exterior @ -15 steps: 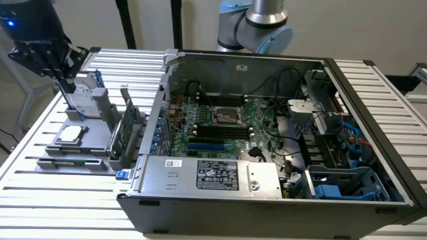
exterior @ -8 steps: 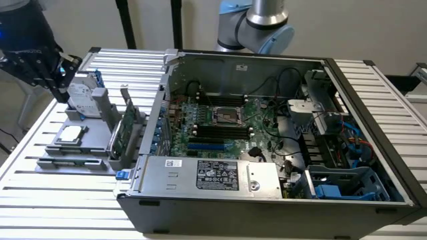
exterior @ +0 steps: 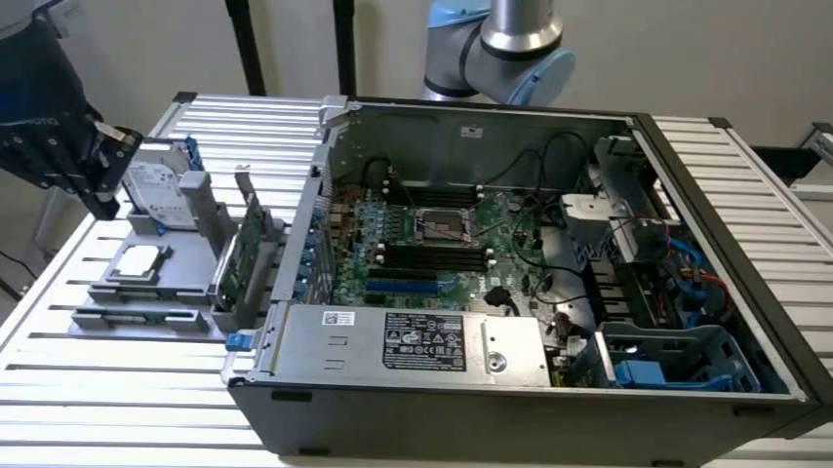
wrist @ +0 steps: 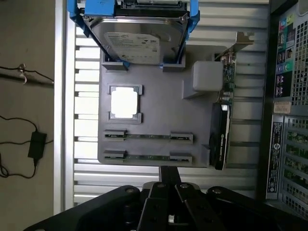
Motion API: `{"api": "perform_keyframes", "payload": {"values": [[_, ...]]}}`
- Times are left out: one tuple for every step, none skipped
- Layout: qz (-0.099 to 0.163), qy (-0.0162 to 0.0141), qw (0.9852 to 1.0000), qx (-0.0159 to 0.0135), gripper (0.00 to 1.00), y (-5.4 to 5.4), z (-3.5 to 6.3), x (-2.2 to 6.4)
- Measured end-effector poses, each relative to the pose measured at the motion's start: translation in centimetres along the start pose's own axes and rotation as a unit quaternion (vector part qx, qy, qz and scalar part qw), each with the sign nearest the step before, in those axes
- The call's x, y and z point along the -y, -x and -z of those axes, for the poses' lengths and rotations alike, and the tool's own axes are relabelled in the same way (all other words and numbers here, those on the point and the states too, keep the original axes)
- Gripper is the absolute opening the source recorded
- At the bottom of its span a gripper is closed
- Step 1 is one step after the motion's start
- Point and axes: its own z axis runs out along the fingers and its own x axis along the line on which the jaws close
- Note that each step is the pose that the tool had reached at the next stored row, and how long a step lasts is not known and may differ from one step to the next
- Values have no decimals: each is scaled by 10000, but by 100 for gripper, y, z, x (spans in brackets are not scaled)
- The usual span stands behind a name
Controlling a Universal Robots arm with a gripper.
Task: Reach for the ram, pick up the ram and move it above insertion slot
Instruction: 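Reach for the ram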
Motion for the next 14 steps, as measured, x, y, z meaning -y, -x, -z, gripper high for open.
{"api": "perform_keyframes", "payload": {"values": [[0, 0, 10000, 0, 11, 0, 0, 0], [0, 0, 10000, 0, 11, 0, 0, 1], [5, 0, 10000, 0, 11, -1, -1, 2], [51, 0, 10000, -2, 11, -6, -2, 3], [131, -1, 9999, -5, 11, -8, -2, 3], [218, -1, 9998, -9, 11, -10, -1, 3], [307, -1, 9995, -12, 11, -11, -1, 3], [396, -1, 9992, -15, 11, -13, -2, 3], [487, -2, 9988, -19, 11, -15, -2, 3], [565, -2, 9984, -22, 11, -15, -5, 4], [634, -2, 9980, -24, 11, -16, -9, 5], [701, -2, 9975, -25, 11, -17, -14, 6], [768, -2, 9970, -29, 11, -17, -18, 8], [842, -3, 9964, -32, 11, -17, -24, 11]]}}
